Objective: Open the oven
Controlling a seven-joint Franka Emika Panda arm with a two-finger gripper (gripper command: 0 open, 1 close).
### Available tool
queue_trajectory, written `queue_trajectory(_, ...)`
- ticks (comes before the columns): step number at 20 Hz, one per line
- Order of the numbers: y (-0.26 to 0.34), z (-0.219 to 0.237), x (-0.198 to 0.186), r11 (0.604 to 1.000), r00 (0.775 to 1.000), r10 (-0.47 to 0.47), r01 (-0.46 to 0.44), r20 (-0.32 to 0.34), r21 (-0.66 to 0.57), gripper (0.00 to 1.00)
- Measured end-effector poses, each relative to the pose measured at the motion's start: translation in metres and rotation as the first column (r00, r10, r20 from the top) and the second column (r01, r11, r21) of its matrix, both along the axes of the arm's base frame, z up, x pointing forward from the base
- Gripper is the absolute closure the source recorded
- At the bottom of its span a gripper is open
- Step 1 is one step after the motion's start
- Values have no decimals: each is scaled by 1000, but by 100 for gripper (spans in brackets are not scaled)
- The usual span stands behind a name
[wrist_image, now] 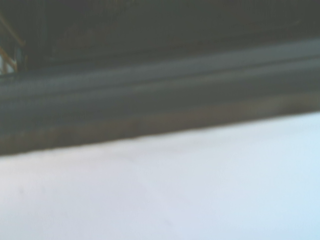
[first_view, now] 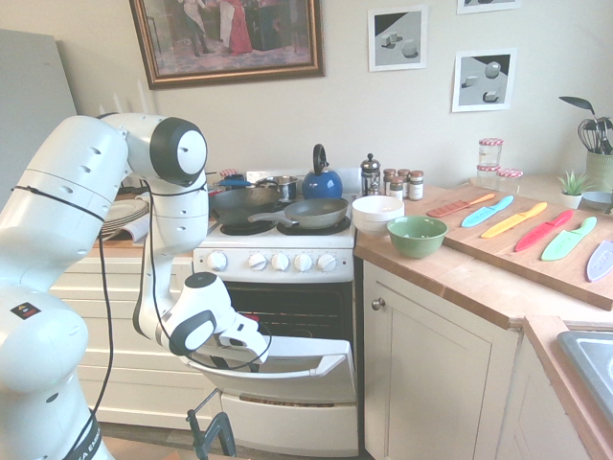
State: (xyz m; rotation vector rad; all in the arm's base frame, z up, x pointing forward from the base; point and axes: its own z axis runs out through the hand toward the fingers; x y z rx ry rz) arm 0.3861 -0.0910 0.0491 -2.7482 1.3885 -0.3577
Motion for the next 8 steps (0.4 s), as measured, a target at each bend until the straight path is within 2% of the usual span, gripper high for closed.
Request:
queue_trajectory(2,-2,23,-2,1000,1000,-21,21,1,-7,0)
queue_trajectory(5,-3,60,-6,993,993,-120,120,-14,2,0)
queue_trajectory(8,-2,95,-11,991,989,-133,134,-67,19,0)
